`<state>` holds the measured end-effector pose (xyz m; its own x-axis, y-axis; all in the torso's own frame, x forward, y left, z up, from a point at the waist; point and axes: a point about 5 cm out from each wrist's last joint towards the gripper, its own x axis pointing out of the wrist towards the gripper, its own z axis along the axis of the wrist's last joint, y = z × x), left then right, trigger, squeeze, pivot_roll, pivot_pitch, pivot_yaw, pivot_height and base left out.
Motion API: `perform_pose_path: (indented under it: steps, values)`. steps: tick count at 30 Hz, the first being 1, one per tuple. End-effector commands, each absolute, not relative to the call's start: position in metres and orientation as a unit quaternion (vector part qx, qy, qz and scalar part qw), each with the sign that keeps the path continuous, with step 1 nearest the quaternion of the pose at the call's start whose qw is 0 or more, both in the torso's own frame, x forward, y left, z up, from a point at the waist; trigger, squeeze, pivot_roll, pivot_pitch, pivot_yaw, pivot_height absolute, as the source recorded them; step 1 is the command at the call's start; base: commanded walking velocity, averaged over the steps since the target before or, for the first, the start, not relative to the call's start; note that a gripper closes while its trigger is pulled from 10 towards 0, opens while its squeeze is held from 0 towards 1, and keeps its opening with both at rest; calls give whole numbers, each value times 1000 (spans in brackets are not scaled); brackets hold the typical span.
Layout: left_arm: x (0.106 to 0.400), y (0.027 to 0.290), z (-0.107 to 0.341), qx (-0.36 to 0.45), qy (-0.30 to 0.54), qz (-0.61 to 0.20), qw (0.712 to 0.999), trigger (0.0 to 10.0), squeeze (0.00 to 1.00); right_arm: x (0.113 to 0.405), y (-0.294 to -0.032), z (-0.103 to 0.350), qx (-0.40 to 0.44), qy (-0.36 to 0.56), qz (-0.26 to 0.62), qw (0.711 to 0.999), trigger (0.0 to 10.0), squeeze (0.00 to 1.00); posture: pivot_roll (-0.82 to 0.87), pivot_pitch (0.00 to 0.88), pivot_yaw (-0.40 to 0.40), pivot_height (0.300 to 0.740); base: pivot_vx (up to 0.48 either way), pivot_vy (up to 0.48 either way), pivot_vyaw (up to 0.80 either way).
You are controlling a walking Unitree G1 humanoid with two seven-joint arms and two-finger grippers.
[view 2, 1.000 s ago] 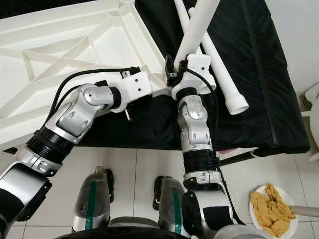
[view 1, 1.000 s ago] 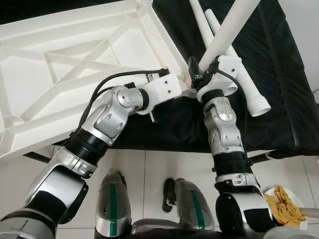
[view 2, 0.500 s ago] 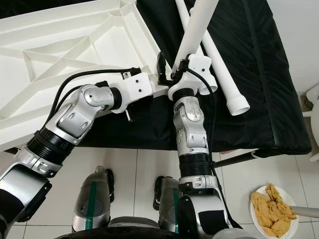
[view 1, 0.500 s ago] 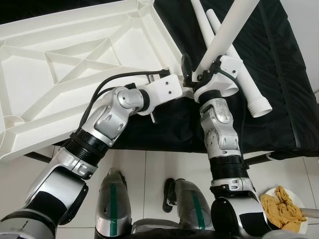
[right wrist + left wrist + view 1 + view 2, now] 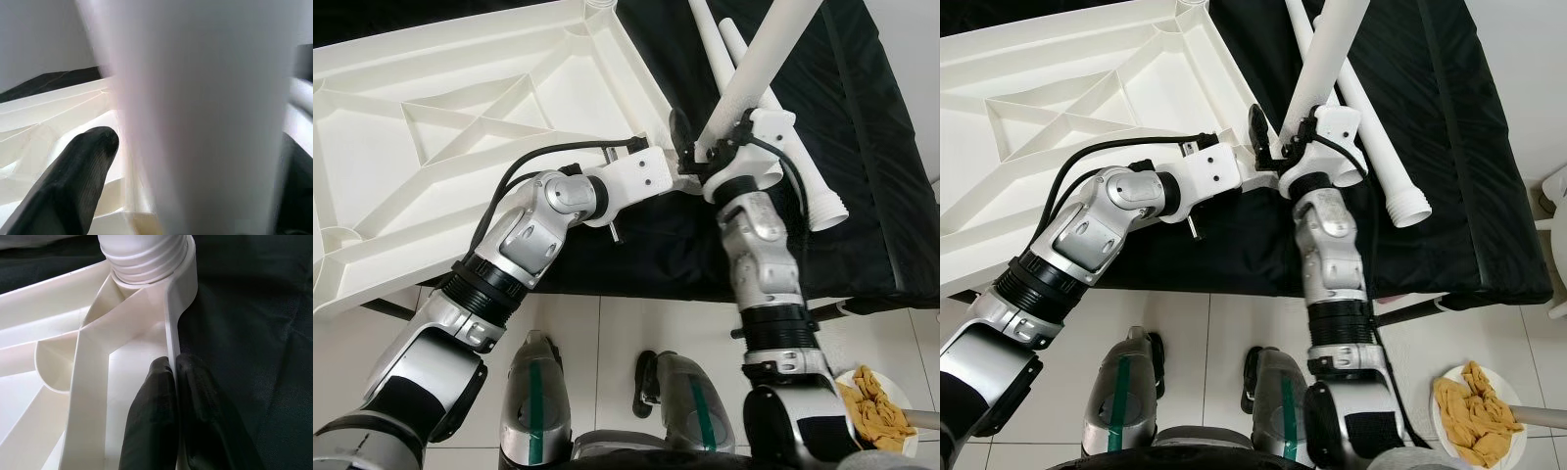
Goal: Building children table
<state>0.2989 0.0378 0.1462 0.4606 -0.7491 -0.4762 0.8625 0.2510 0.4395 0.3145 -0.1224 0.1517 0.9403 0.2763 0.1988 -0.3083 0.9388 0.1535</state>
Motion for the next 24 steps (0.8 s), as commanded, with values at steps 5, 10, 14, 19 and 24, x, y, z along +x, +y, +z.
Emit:
perform_pose_path:
  steps: [5, 10, 14, 19, 24]
  values:
    - [296, 29, 145, 346, 77, -520, 777, 10000, 0, 315, -128, 151, 75, -82, 212, 971, 10000, 0, 53, 40, -79, 740, 0, 0, 0]
    - [296, 28, 144, 346, 76, -522, 776, 10000, 0, 319, -143, 148, 49, -75, 265, 960, 10000, 0, 54, 33, -77, 740, 0, 0, 0]
    - [296, 28, 144, 346, 76, -523, 775, 10000, 0, 322, -152, 147, 41, -70, 288, 954, 10000, 0, 54, 32, -73, 740, 0, 0, 0]
    - [296, 29, 145, 349, 75, -524, 773, 10000, 0, 330, -166, 147, 26, -58, 319, 946, 10000, 0, 52, 32, -63, 740, 0, 0, 0]
    - [298, 30, 146, 351, 75, -522, 774, 10000, 0, 338, -176, 153, 12, -53, 338, 939, 10000, 0, 55, 32, -60, 740, 0, 0, 0]
